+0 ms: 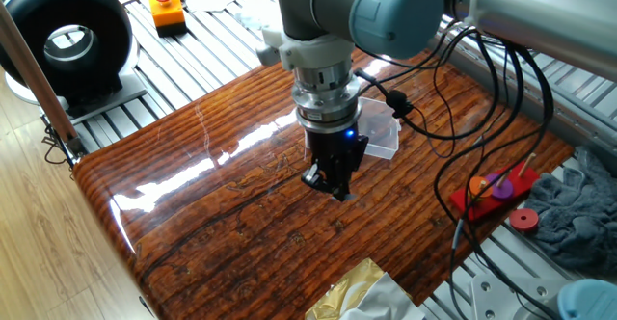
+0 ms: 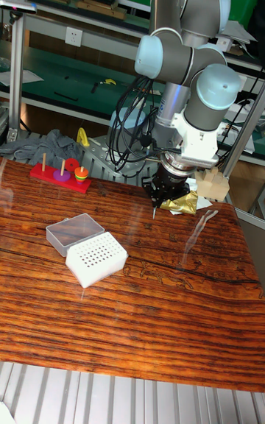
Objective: Insert a medium pipette tip into the holder for medium pipette tips
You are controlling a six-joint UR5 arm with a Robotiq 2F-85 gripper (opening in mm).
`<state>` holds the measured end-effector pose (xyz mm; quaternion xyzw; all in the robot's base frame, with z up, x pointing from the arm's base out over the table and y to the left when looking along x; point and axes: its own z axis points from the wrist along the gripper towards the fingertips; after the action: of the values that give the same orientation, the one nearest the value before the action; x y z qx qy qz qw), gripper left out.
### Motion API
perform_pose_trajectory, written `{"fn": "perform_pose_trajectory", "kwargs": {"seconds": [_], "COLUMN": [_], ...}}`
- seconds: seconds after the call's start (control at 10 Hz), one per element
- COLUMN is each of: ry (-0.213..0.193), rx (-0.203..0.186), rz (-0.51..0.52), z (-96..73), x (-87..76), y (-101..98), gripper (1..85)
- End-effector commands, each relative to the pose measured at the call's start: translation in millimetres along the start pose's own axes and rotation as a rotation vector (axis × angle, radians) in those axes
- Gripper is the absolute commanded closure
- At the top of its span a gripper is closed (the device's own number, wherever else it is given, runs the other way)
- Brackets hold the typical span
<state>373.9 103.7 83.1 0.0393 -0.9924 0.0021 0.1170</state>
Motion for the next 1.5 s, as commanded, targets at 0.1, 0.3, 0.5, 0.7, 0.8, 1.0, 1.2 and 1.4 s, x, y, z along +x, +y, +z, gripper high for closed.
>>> {"fn": "perform_pose_trajectory", "kwargs": {"seconds": [0.1, 0.3, 0.5, 0.7, 0.8, 1.0, 1.2, 1.4], "ry": [-0.092, -0.129, -0.17, -0.208, -0.222, -0.216, -0.218, -0.218], "rx": [-0.031, -0.046, -0.046, -0.039, -0.045, -0.043, -0.04, -0.039], "rz": [0.008, 0.022, 0.037, 0.041, 0.053, 0.059, 0.047, 0.041], "z": [-2.5, -3.7, -5.3, -7.1, -7.9, -7.6, -7.6, -7.6], "x": [-23.9, -33.7, -44.4, -54.1, -57.7, -56.1, -56.4, -56.4], "y": [7.5, 11.1, 10.7, 8.7, 9.7, 9.0, 8.6, 8.6], "gripper": [84.7, 84.7, 84.7, 84.7, 84.7, 84.7, 84.7, 84.7]}}
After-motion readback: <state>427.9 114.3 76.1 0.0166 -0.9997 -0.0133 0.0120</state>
